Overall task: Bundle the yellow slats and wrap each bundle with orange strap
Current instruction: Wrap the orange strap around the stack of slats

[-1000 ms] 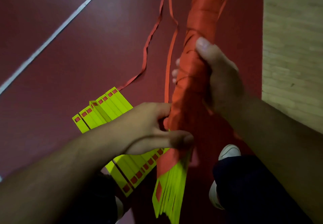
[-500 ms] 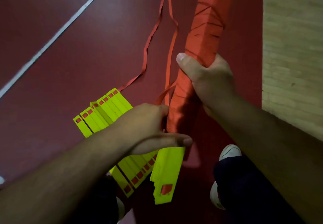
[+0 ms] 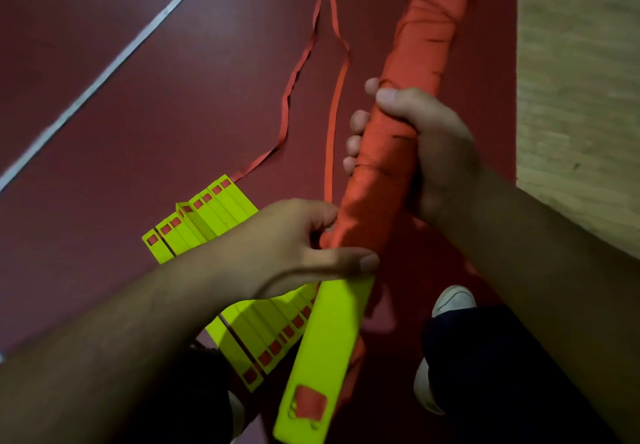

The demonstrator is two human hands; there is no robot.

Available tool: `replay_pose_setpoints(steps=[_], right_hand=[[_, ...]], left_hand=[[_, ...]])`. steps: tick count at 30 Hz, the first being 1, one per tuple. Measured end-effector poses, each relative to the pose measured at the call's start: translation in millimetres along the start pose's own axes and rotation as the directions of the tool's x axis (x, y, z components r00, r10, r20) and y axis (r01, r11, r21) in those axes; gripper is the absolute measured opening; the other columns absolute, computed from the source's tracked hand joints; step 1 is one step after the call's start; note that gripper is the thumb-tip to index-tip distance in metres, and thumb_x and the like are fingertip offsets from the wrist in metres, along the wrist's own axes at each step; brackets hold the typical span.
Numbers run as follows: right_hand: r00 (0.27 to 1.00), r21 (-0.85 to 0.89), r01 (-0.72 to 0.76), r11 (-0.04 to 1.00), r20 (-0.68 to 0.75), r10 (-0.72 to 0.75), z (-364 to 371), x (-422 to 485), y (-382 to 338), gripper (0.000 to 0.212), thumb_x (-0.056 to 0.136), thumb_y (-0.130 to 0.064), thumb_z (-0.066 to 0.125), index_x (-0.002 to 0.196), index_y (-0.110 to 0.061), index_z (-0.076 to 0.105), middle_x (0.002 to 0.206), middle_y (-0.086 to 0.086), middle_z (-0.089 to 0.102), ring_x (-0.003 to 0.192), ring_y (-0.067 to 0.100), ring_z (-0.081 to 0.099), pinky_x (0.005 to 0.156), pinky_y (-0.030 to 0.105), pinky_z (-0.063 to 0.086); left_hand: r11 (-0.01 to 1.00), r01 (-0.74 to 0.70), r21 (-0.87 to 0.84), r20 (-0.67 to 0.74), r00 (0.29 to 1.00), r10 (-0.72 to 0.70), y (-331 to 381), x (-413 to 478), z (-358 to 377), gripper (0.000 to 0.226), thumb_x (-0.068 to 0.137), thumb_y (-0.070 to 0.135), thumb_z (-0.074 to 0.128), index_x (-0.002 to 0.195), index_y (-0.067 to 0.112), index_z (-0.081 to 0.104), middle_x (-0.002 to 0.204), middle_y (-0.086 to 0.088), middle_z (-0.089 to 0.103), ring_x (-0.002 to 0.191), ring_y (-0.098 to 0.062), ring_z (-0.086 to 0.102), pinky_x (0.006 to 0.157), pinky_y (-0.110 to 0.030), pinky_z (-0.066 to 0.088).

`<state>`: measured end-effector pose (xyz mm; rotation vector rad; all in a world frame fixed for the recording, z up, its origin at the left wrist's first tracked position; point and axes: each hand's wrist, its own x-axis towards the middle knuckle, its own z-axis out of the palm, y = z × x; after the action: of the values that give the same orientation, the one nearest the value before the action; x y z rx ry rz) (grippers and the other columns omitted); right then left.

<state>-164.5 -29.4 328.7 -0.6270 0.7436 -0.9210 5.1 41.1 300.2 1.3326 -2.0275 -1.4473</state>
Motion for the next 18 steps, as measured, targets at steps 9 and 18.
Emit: replay_pose_setpoints(steps=[9, 18], right_hand=[[0.916, -0.264, 0.165, 0.950, -0.316, -0.246, 5.0, 12.0, 7.2, 0.018, 0.088, -0.004, 0.063, 0.073, -0.011, 0.055, 0.061, 0.011, 0.055, 0.051, 0.025, 0.054, 0.054, 0.038, 0.050], [0.820, -0.456, 0.190, 0.869, -0.413, -0.396, -6.8, 19.7, 10.6, 0.014, 0.071, -0.020, 0.072, 0.077, -0.011, 0.063, 0.071, 0.012, 0.061, 0.065, 0.032, 0.061, 0.064, 0.058, 0.056]], left_hand=[[0.922, 0.136, 0.363, -0.164, 0.983, -0.080, 0.7, 0.9, -7.3, 0.053, 0.061, 0.083, 0.046, 0.075, 0.032, 0.054, 0.062, 0.009, 0.057, 0.058, -0.002, 0.051, 0.054, -0.016, 0.032], [0.870, 0.215, 0.443, -0.276, 0.956, -0.096, 17.8, -0.3, 14.8, 0.062, 0.071, 0.089, 0.032, 0.077, 0.029, 0.049, 0.063, 0.004, 0.054, 0.062, -0.013, 0.053, 0.057, -0.036, 0.040]])
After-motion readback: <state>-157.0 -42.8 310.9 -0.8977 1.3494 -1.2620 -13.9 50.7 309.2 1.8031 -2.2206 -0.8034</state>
